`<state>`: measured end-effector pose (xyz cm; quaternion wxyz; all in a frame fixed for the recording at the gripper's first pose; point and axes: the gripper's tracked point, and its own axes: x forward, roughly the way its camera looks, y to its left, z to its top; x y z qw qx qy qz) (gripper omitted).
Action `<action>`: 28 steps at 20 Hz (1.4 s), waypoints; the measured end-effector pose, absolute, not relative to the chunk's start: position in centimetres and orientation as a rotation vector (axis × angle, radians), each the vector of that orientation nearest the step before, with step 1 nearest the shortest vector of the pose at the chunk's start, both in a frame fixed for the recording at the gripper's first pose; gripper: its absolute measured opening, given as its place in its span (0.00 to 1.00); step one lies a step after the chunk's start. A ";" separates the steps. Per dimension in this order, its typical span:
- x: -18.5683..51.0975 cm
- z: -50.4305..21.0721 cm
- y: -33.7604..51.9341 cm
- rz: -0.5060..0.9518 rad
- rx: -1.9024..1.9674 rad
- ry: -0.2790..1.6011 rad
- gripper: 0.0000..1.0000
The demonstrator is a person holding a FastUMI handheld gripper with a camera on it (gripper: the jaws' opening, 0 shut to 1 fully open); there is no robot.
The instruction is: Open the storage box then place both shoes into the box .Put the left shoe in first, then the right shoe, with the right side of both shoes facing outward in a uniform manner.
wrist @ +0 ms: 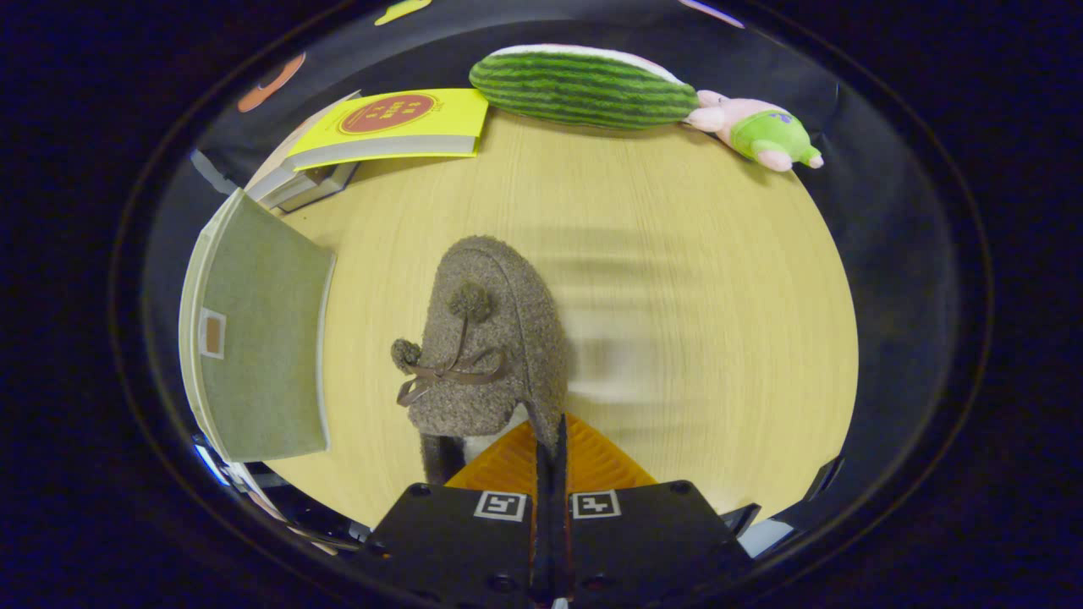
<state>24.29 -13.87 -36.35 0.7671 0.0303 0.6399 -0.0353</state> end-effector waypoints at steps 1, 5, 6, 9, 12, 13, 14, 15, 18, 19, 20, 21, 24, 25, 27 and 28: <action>24.3 -35.7 -13.3 -0.071 0.071 1.382 0.06; 23.9 -32.6 -11.9 -0.058 0.027 1.355 0.06; 23.9 -31.8 -11.4 -0.057 0.025 1.344 0.06; 23.3 -29.6 -9.2 -0.031 0.055 1.348 0.06; 22.8 -27.1 -6.2 0.012 0.112 1.346 0.06; 22.6 -26.2 -4.9 0.029 0.130 1.343 0.06; 22.6 -25.3 -3.6 0.052 0.138 1.328 0.06; 22.6 -24.4 -2.3 0.074 0.145 1.309 0.06; 22.6 -22.1 1.4 0.099 0.163 1.270 0.06; 22.5 -21.4 2.7 0.113 0.172 1.263 0.06; 22.5 -20.8 4.0 0.133 0.179 1.259 0.06; 22.5 -20.1 5.0 0.152 0.183 1.256 0.06; 23.5 -18.5 7.0 0.142 0.192 1.208 0.06; 23.9 -18.3 7.6 0.130 0.189 1.191 0.06; 24.4 -18.4 9.2 0.114 0.208 1.167 0.06; 24.7 -18.8 10.3 0.121 0.230 1.165 0.06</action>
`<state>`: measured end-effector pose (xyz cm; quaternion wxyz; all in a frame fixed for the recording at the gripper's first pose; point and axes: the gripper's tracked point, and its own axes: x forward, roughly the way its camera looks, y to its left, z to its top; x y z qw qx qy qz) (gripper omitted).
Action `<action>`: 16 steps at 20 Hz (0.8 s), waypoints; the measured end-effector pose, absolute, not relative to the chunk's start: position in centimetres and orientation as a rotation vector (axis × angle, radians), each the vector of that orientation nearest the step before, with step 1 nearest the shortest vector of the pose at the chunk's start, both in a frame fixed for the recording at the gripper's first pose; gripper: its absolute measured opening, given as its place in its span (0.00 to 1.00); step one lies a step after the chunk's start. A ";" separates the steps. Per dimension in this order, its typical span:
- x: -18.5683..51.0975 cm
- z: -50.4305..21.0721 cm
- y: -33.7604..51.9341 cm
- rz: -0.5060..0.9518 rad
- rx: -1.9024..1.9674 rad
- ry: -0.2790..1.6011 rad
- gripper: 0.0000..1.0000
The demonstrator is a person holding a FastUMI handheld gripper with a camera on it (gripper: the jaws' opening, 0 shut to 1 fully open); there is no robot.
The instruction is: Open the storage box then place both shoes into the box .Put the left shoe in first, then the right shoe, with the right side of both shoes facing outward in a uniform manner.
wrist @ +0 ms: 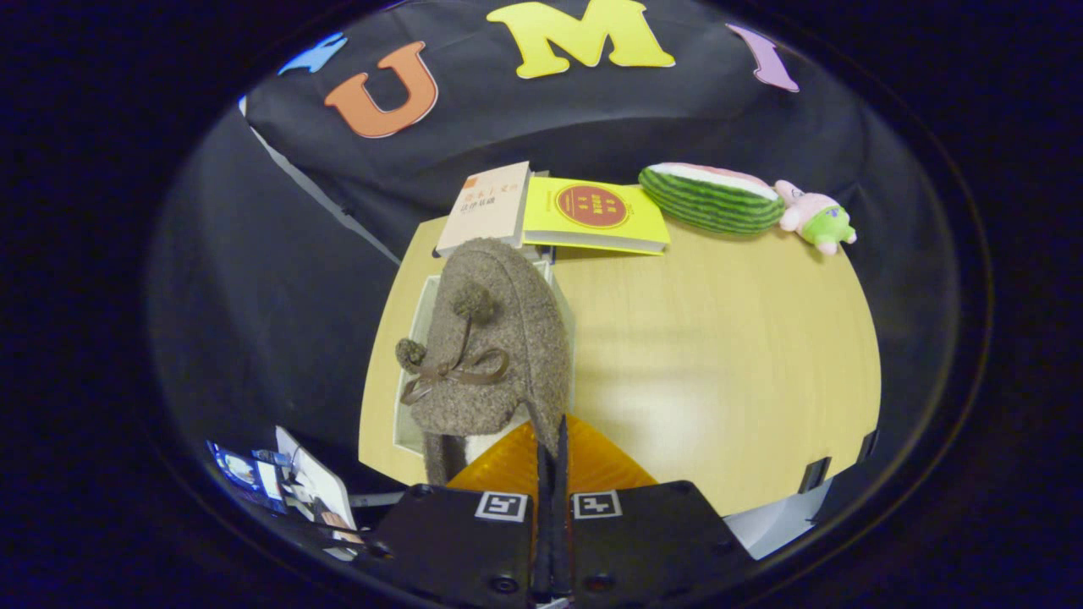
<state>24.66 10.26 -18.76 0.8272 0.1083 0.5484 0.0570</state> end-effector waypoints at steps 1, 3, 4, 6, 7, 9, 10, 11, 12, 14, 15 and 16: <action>24.8 -19.3 11.3 0.137 0.249 1.172 0.06; 25.1 -20.4 13.0 0.156 0.282 1.178 0.06; 25.4 -21.0 13.6 0.163 0.275 1.171 0.06; 26.0 -22.2 14.4 0.156 0.255 1.151 0.06; 26.2 -22.7 14.8 0.148 0.256 1.142 0.06; 26.8 -23.3 15.5 0.133 0.279 1.114 0.06; 27.5 -23.5 15.5 0.124 0.284 1.088 0.06; 28.0 -23.7 15.3 0.110 0.280 1.063 0.06; 28.4 -23.9 15.0 0.093 0.278 1.042 0.06; 28.8 -24.5 14.6 0.064 0.280 1.020 0.06; 28.9 -25.0 14.5 0.057 0.279 1.019 0.07; 28.9 -25.5 14.3 0.052 0.276 1.022 0.07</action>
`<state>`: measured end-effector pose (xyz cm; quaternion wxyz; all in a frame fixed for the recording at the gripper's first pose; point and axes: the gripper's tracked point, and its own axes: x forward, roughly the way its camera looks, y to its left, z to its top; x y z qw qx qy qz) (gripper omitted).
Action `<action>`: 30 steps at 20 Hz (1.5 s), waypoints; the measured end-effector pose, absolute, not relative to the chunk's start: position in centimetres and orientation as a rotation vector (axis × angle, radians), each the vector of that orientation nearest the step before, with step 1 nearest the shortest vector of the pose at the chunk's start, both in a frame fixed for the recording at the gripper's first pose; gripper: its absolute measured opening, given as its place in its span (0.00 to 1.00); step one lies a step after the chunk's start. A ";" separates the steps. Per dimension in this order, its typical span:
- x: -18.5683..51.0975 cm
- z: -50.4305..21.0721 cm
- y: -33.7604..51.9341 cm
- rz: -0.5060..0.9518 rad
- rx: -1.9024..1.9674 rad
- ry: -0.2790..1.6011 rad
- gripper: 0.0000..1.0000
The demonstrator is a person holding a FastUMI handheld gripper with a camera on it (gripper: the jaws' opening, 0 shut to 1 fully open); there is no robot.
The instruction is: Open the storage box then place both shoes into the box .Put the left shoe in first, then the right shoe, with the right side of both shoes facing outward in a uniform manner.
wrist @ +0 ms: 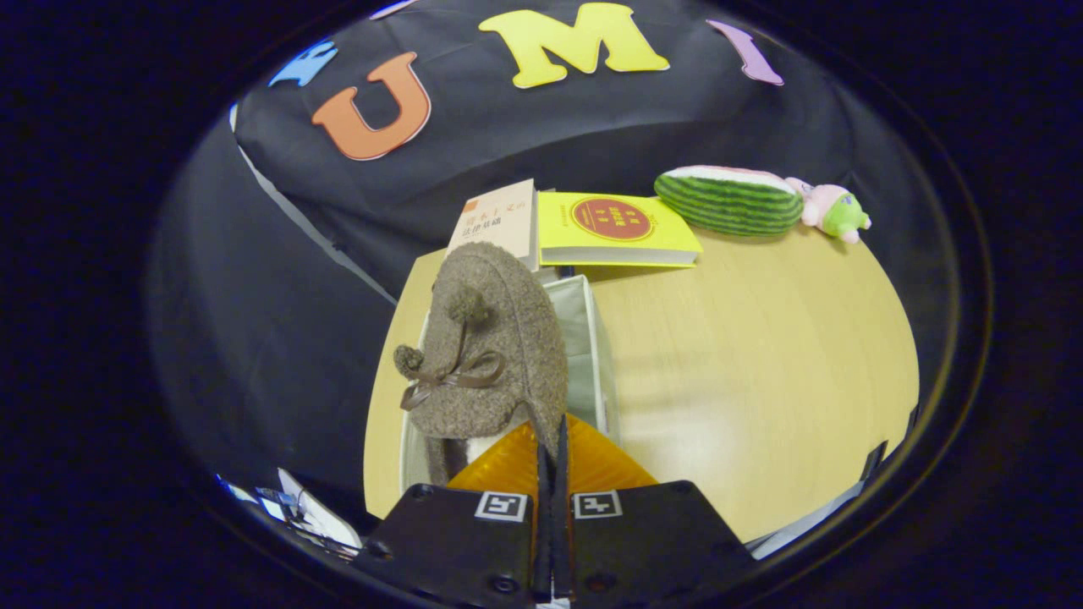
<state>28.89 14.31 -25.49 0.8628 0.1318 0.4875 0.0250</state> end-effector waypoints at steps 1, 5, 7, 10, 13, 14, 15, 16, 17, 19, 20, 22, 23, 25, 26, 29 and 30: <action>28.8 -25.8 14.1 0.049 0.273 1.024 0.08; 28.9 -26.4 14.8 0.105 0.289 0.996 0.17; 29.6 -25.1 14.3 0.114 0.271 0.928 0.31; 29.9 -22.3 12.7 0.096 0.146 0.800 0.83; 29.8 -19.8 11.7 0.090 0.080 0.699 1.00; 29.5 -18.9 11.4 0.084 0.075 0.671 1.00; 29.3 -18.0 11.2 0.083 0.070 0.642 1.00; 28.9 -17.2 11.1 0.085 0.068 0.618 1.00; 28.6 -16.3 10.8 0.084 0.063 0.585 1.00; 27.8 -14.8 10.6 0.089 0.041 0.530 1.00; 27.2 -13.8 10.4 0.077 0.039 0.492 1.00; 25.8 -11.7 9.3 0.033 0.004 0.403 1.00; 25.1 -10.8 8.8 0.011 -0.011 0.362 1.00; 23.3 -8.7 7.6 -0.042 -0.034 0.259 1.00; 22.5 -7.7 7.0 -0.065 -0.042 0.210 1.00; 17.9 -4.8 6.4 -0.053 -0.043 0.130 1.00; 17.0 -4.6 6.4 -0.047 -0.047 0.124 1.00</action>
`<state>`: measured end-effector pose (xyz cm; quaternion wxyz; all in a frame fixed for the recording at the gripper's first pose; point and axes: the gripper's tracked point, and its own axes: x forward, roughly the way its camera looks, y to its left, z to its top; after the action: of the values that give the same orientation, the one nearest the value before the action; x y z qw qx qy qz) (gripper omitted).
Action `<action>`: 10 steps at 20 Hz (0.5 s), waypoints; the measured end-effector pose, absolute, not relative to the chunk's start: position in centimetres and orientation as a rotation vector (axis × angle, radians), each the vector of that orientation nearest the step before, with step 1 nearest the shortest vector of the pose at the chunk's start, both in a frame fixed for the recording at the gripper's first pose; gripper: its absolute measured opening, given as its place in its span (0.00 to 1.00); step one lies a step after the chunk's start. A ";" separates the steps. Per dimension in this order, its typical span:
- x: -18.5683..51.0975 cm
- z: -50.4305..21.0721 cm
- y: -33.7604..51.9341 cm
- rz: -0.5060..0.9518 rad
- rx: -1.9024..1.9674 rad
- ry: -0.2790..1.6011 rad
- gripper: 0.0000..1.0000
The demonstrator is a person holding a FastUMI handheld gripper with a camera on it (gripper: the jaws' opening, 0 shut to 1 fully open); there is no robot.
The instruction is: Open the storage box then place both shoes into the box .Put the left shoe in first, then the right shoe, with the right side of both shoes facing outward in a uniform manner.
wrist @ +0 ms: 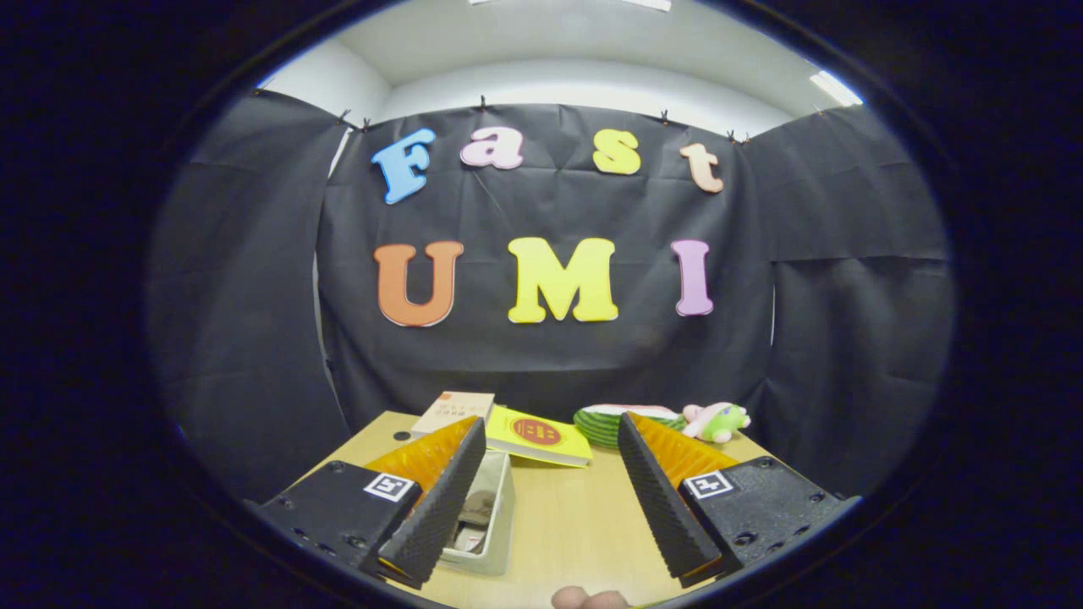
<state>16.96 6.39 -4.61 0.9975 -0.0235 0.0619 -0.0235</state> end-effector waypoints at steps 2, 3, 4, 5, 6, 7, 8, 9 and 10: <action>14.8 -4.1 5.7 -0.061 -0.057 0.121 1.00; 14.0 -3.6 5.4 -0.069 -0.060 0.109 1.00; 13.3 -3.0 5.0 -0.078 -0.054 0.088 1.00; 12.7 -2.7 4.4 -0.092 -0.038 0.075 1.00; 11.9 -2.7 3.9 -0.098 -0.018 0.068 1.00; 11.1 -2.4 3.5 -0.095 0.008 0.055 1.00; 10.5 -2.1 3.1 -0.098 0.025 0.039 1.00; 10.0 -1.6 2.3 -0.103 0.041 0.021 1.00; 9.5 -1.3 2.0 -0.101 0.044 0.006 1.00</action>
<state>9.50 1.97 -1.26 0.9985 0.0219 0.0032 -0.0507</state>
